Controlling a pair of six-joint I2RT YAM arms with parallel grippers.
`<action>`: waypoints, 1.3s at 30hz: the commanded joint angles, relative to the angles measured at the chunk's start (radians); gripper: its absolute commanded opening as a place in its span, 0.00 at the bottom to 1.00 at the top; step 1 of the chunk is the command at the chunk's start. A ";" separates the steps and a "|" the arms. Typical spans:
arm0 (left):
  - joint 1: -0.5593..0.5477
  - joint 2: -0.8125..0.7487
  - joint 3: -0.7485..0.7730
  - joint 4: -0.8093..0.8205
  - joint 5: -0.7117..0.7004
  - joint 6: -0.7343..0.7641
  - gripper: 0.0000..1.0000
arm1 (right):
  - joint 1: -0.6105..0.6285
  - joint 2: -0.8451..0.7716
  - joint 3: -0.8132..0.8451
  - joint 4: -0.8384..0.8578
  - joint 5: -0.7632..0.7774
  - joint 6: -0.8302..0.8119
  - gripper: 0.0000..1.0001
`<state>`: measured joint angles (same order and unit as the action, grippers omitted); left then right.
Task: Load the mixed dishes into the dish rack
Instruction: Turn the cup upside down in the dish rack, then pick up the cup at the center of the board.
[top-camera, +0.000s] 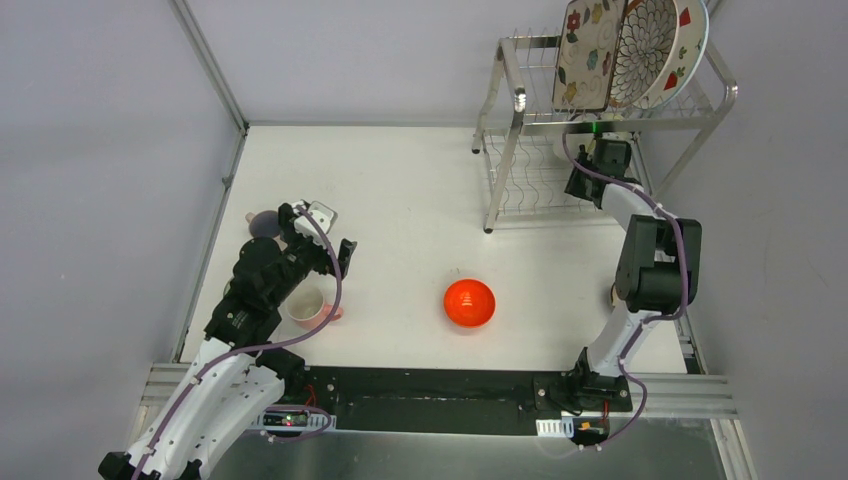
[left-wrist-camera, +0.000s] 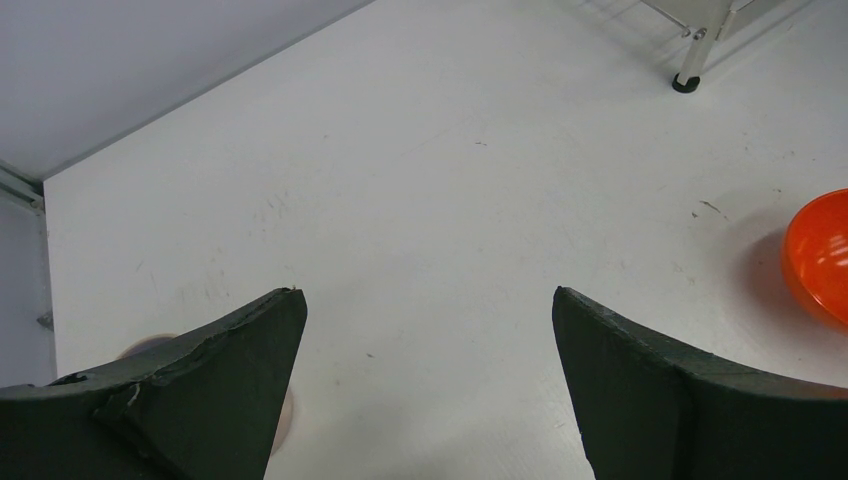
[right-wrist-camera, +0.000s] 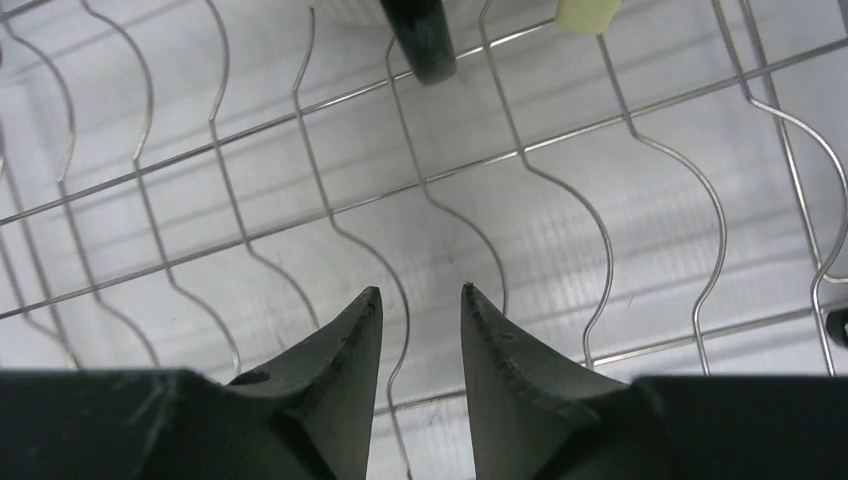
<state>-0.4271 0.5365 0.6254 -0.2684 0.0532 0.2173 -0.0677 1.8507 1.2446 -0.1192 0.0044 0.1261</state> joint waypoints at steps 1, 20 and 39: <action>-0.012 -0.005 0.007 0.027 0.007 -0.006 0.99 | 0.000 -0.104 0.002 -0.078 -0.067 0.127 0.37; -0.012 0.008 0.008 0.026 0.032 -0.024 0.99 | -0.021 -0.313 -0.165 -0.215 -0.572 0.599 0.41; -0.012 0.076 0.041 -0.045 -0.027 -0.159 0.99 | 0.074 -0.751 -0.540 -0.324 -0.565 0.601 0.40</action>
<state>-0.4271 0.5938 0.6266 -0.2741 0.0776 0.1295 -0.0517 1.1885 0.7147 -0.3985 -0.5823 0.7349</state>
